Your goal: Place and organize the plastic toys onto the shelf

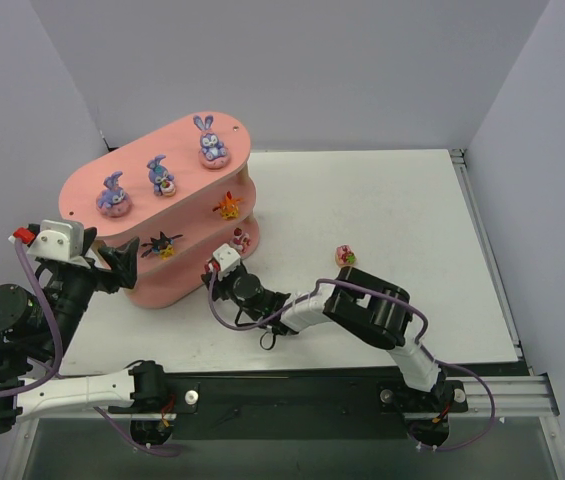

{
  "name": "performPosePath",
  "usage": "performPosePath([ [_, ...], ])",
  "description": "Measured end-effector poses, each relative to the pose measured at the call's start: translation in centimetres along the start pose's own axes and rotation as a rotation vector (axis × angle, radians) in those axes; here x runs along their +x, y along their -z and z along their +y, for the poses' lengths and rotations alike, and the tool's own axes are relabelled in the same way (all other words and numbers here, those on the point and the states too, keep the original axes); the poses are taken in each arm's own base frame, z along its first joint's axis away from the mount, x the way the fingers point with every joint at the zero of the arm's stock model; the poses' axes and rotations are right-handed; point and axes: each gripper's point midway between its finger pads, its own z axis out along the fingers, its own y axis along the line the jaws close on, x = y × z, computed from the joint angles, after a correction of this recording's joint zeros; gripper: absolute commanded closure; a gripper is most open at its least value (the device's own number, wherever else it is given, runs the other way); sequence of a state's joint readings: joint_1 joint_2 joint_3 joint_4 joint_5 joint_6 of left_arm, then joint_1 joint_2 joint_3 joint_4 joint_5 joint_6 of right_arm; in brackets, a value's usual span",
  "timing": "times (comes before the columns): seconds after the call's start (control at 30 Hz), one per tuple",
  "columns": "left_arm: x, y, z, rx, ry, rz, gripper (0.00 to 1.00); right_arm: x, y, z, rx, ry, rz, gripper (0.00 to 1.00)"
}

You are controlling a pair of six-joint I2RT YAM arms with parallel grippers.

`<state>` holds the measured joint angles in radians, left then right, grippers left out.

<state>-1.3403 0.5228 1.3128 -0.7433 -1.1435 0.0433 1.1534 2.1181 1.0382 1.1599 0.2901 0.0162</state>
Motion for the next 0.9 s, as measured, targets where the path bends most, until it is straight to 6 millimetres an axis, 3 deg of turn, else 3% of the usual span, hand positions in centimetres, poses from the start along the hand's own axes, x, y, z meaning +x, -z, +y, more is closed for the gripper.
performPosePath([
  [0.17,0.0,0.0,0.1,-0.004,-0.003,0.0,0.19,-1.9,-1.3,0.9,-0.016,-0.016,-0.038,0.84],
  [0.27,0.0,0.0,0.1,-0.004,-0.004,0.0,0.19,-2.0,-2.0,1.2,-0.022,-0.017,-0.04,0.84],
  [0.6,0.0,0.0,0.1,-0.008,-0.005,0.001,0.19,1.4,-3.5,1.4,-0.031,-0.003,0.029,0.83],
  [0.9,0.0,0.0,0.3,-0.016,-0.005,0.001,0.19,1.6,-4.7,1.2,-0.02,-0.033,0.026,0.8],
])
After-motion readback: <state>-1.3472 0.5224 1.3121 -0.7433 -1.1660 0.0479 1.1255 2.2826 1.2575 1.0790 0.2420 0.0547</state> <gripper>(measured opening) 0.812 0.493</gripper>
